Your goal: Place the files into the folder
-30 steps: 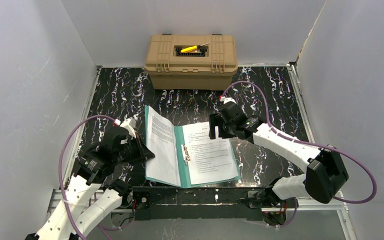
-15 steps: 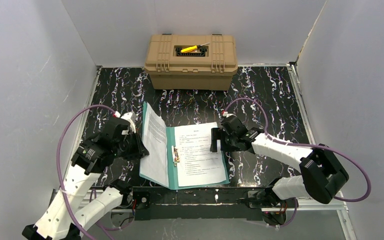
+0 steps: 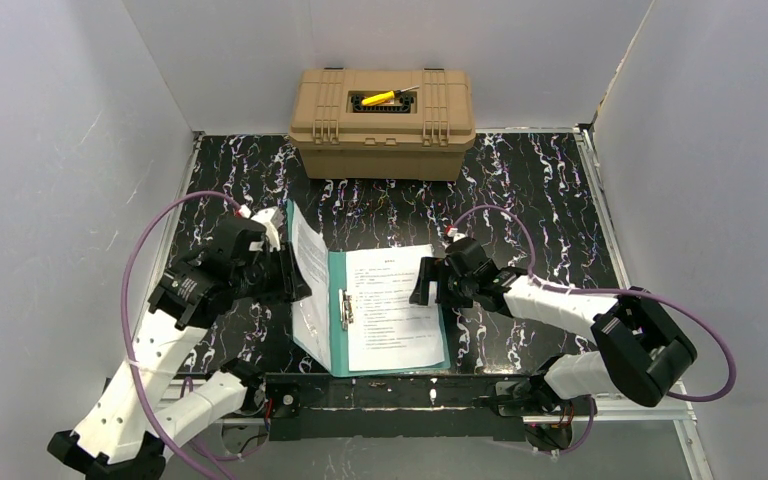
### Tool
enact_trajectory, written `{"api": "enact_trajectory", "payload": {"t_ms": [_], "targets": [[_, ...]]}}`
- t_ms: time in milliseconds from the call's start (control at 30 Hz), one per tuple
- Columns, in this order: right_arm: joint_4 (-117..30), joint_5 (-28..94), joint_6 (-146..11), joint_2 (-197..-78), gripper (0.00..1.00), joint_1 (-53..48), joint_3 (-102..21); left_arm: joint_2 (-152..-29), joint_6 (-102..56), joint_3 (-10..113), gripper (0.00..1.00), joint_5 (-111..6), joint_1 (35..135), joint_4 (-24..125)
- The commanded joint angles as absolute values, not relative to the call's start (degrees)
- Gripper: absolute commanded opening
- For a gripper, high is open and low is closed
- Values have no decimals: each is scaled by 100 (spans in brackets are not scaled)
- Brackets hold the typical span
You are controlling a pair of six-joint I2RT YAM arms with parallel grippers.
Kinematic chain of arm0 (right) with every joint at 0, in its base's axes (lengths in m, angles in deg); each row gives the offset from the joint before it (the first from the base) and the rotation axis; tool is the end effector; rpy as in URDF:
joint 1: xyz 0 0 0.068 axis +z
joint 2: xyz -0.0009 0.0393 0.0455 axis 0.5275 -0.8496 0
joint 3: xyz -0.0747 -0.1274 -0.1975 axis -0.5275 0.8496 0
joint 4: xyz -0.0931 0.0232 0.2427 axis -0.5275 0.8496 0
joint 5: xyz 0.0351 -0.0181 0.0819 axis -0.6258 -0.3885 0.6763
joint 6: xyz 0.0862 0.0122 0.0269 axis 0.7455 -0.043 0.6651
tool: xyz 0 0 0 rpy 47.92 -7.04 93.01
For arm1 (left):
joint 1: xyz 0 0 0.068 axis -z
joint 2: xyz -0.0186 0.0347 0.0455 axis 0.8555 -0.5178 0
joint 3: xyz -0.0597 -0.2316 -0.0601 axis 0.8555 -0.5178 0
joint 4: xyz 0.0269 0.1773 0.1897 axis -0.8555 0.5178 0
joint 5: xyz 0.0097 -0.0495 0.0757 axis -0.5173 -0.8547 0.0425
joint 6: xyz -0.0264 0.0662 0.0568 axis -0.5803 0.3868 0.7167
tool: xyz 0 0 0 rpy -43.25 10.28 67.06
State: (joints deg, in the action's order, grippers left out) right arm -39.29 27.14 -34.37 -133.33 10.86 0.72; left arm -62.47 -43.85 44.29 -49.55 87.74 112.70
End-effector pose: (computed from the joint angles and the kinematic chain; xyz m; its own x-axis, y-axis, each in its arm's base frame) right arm 0.2133 0.2000 0.1089 -0.8590 0.0815 -0.5055 -0.1833 0.8728 0.4523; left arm 0.1629 -0.0989 0.3108 -0.7972 -0.1708 -0.5790 0.1337 0.8853 -0.4453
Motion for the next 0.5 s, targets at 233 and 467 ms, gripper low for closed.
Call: {"api": "enact_trajectory", "payload": {"t_ms": [233,467], "targets": [[-4684,3226,-2998,-13331,92,1076,645,-6477,-4638,4212,57,-6603,8748,9753],[-4699,3141,-2953,-13195,93,1078,762,-6479,-5304,3643,74,-7443,8817,8285]]}}
